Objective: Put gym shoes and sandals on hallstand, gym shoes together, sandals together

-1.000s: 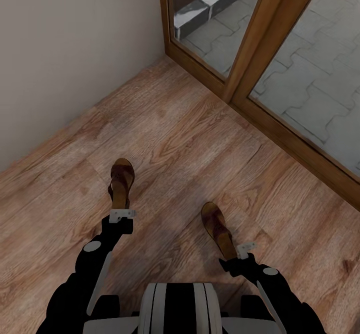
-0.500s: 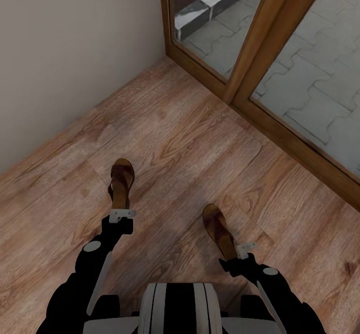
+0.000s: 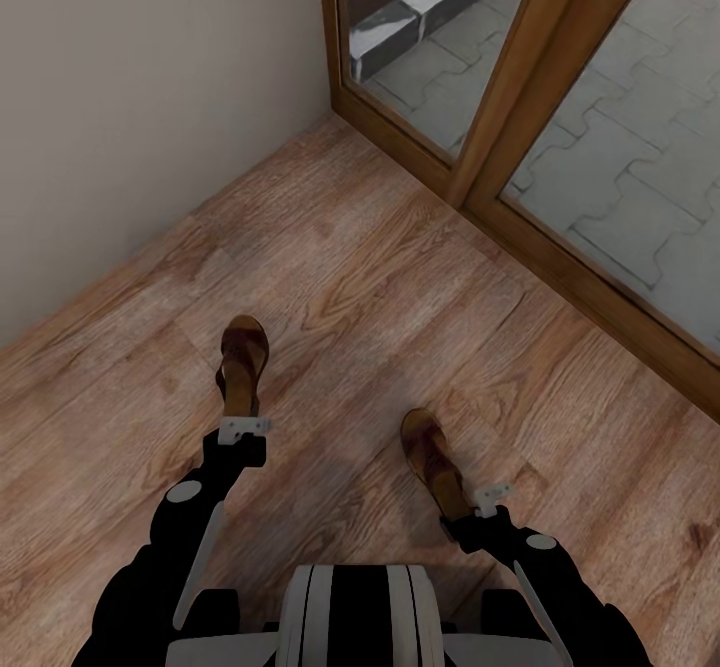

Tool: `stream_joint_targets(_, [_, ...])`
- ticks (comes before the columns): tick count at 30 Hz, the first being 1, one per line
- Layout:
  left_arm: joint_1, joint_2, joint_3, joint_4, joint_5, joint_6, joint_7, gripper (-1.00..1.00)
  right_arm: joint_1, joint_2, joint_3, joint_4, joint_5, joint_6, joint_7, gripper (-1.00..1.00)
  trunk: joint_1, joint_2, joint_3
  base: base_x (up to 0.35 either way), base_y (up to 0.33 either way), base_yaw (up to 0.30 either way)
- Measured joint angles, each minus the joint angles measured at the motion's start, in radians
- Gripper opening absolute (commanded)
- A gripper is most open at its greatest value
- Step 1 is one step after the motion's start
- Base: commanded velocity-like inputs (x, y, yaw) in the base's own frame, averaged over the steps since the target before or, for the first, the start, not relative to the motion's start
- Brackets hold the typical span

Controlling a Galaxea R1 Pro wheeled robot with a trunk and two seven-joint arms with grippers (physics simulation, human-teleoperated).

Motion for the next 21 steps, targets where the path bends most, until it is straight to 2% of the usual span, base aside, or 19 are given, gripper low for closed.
stream_joint_targets(21, [0.000,0.000,0.001,-0.010,0.000,0.001,0.000,-1.00,0.000,0.001,0.000,-0.001,0.001,0.000,0.003,-1.00,0.000,0.000,0.000,0.000,0.000,0.000])
